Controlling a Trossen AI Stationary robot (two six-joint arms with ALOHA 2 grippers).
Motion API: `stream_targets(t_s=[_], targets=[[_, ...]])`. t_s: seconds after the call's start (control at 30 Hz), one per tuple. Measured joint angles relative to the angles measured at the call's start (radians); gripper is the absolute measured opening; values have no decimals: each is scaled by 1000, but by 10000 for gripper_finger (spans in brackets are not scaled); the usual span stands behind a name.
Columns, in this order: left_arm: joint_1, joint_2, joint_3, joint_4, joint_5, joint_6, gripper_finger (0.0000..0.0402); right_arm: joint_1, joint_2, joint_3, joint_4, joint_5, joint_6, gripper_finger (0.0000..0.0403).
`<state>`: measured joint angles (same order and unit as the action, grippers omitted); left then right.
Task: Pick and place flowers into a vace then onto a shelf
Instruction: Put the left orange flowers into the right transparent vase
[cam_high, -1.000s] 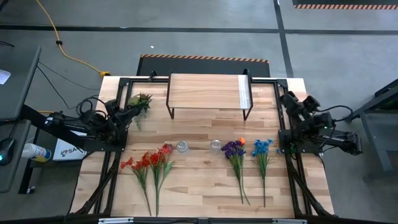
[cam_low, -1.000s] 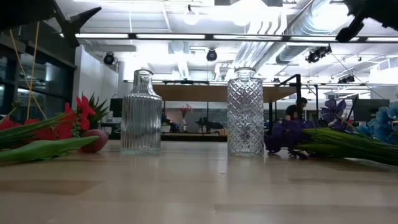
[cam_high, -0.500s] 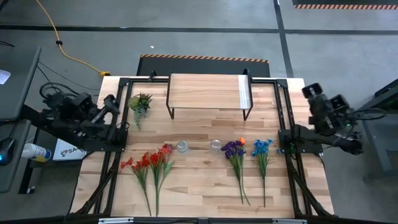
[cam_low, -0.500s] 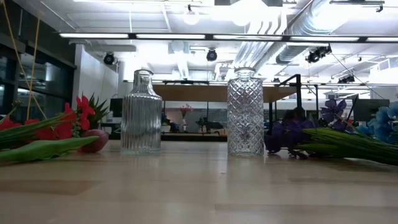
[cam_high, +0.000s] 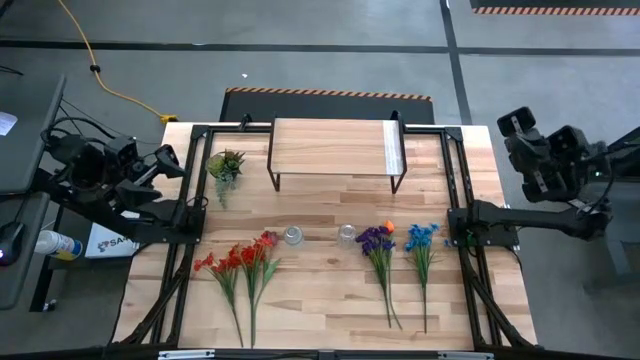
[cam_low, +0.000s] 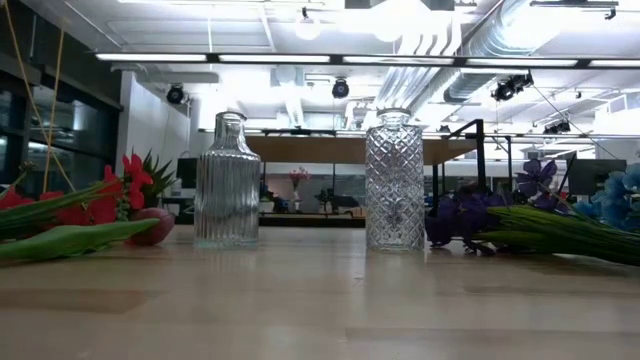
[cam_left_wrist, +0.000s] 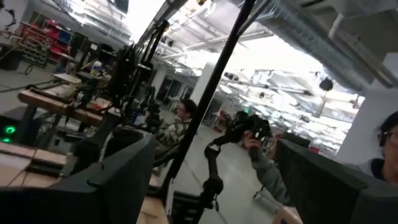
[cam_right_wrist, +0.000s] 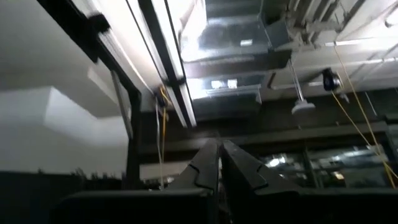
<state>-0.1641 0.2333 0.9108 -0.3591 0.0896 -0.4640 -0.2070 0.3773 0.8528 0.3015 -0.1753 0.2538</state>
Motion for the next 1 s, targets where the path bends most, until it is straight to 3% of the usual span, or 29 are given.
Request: stream_targets(t_s=[0.27, 0.57, 0.73, 1.0], targets=[[0, 0, 0, -15, -2, -39, 365, 0, 139, 136, -138, 0, -20, 12], [0, 0, 0, -71, -50, -177, 365, 0, 199, 175, -186, 0, -20, 12], [0, 5, 0, -263, -7, -391, 365, 0, 199, 175, -186, 0, -14, 12], [0, 89, -1, -570, 168, -842, 365, 0, 199, 175, -186, 0, 6, 12]])
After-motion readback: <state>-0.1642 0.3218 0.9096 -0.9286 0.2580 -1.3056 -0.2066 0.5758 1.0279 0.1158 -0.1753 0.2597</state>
